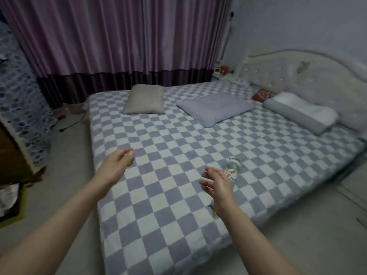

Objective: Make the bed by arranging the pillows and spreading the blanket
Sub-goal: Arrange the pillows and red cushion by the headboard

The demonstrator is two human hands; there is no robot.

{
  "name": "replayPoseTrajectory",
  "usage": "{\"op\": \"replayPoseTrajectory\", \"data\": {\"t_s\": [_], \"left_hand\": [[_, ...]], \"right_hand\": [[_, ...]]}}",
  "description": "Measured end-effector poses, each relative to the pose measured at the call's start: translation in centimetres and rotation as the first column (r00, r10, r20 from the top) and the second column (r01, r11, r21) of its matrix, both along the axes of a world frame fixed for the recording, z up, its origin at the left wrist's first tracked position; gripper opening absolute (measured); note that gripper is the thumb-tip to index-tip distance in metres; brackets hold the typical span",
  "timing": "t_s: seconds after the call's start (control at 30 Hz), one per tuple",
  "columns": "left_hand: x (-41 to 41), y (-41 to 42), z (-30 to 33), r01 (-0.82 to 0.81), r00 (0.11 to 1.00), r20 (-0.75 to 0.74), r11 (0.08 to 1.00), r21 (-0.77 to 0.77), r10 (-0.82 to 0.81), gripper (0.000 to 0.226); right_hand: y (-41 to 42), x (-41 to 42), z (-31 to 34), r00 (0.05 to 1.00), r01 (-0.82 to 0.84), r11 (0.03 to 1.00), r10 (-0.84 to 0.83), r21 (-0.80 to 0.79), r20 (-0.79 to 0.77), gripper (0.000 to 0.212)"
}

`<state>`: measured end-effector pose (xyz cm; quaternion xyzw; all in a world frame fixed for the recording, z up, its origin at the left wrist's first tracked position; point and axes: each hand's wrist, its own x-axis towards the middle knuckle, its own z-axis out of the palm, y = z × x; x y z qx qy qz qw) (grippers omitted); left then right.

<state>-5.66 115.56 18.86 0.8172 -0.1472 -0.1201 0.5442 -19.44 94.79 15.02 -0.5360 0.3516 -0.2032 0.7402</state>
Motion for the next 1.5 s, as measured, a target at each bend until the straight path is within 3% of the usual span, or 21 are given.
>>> {"op": "replayPoseTrajectory", "data": {"t_s": [0.23,0.6,0.93,1.3,1.5], "left_hand": [[-6.1,-15.3,0.6,0.261,0.965,-0.022,0.965,0.023,-0.26,0.034],[-15.0,-38.6,1.0,0.387,0.92,-0.042,0.921,-0.051,-0.389,0.034],[-14.7,-53.6,2.3,0.484,0.875,0.001,0.873,-0.053,-0.485,0.032],[-9.8,-78.0,2.1,0.61,0.787,-0.047,0.788,-0.083,-0.615,0.034],[-9.3,-90.1,2.9,0.682,0.729,-0.028,0.729,-0.064,-0.684,0.033]], "right_hand": [[-12.1,-8.7,1.2,0.973,0.228,0.974,-0.227,-0.019,0.048,0.015],[-32.1,-20.0,2.5,0.938,0.344,0.937,-0.34,-0.058,0.069,0.011],[-45.1,-20.7,3.2,0.899,0.425,0.905,-0.42,-0.02,0.122,0.01],[-65.8,-18.1,4.7,0.856,0.516,0.851,-0.511,-0.099,0.073,0.011],[-75.3,-18.7,4.7,0.807,0.589,0.806,-0.583,-0.058,0.09,0.012]]}}
